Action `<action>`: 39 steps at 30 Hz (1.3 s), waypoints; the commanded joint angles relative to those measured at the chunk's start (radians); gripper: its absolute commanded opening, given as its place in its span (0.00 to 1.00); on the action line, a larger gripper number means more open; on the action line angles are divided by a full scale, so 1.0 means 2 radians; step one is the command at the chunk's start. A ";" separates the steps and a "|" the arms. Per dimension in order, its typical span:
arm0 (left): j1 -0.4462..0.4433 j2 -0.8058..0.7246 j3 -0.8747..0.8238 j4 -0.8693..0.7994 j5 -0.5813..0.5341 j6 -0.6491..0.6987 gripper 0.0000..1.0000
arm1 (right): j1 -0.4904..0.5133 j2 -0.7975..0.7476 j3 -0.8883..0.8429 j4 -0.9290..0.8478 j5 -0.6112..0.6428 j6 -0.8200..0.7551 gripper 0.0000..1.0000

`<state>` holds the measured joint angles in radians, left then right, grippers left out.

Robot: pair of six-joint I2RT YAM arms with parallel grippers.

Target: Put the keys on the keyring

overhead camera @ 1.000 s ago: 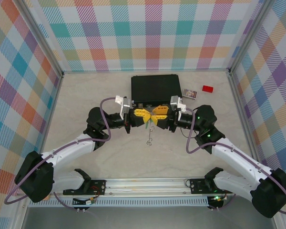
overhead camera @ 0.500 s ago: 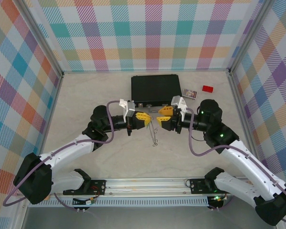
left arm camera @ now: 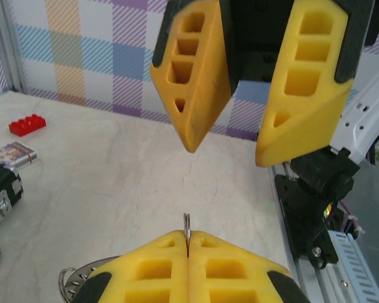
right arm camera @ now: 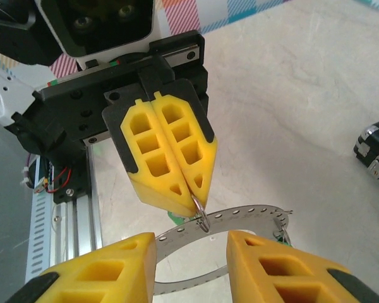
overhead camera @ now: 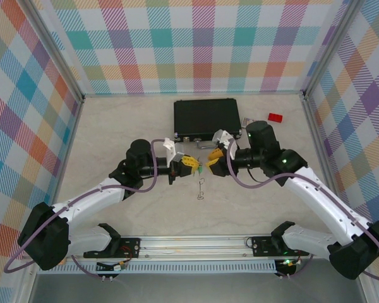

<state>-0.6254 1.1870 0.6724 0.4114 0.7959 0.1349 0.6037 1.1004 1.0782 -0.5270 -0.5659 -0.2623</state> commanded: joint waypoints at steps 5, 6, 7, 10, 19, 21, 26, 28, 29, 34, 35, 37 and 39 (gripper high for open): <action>0.003 0.003 0.023 -0.038 0.020 0.043 0.00 | 0.010 0.038 0.033 -0.049 -0.007 -0.043 0.34; 0.002 0.004 0.024 -0.042 0.022 0.046 0.00 | 0.012 0.042 0.035 -0.050 -0.003 -0.046 0.34; 0.002 0.006 0.025 -0.046 0.023 0.048 0.00 | 0.014 0.047 0.036 -0.051 -0.001 -0.051 0.34; 0.001 0.006 0.028 -0.058 0.026 0.054 0.00 | 0.019 0.059 0.037 -0.052 0.002 -0.059 0.33; -0.002 0.006 0.032 -0.074 0.030 0.061 0.00 | 0.029 0.083 0.049 -0.067 0.008 -0.073 0.31; -0.003 0.005 0.033 -0.075 0.031 0.061 0.00 | 0.030 0.085 0.046 -0.065 0.011 -0.075 0.31; -0.004 -0.001 0.031 -0.073 0.034 0.061 0.00 | 0.031 0.093 0.043 -0.061 0.015 -0.076 0.33; -0.004 -0.004 0.029 -0.071 0.036 0.060 0.00 | 0.032 0.095 0.041 -0.061 0.013 -0.076 0.33; -0.005 -0.005 0.029 -0.069 0.036 0.059 0.00 | 0.032 0.096 0.041 -0.060 0.012 -0.077 0.33; -0.005 -0.010 0.027 -0.063 0.040 0.055 0.00 | 0.035 0.096 0.036 -0.058 0.004 -0.081 0.34; -0.006 -0.011 0.027 -0.062 0.041 0.054 0.00 | 0.036 0.096 0.036 -0.059 -0.001 -0.082 0.32; -0.006 -0.012 0.026 -0.062 0.039 0.052 0.00 | 0.036 0.098 0.035 -0.060 -0.010 -0.084 0.31; -0.006 -0.015 0.025 -0.059 0.039 0.051 0.00 | 0.037 0.099 0.034 -0.063 -0.013 -0.086 0.31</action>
<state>-0.6323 1.1931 0.6991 0.2504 0.8318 0.2325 0.6647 1.2884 1.1522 -0.6338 -0.5476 -0.4057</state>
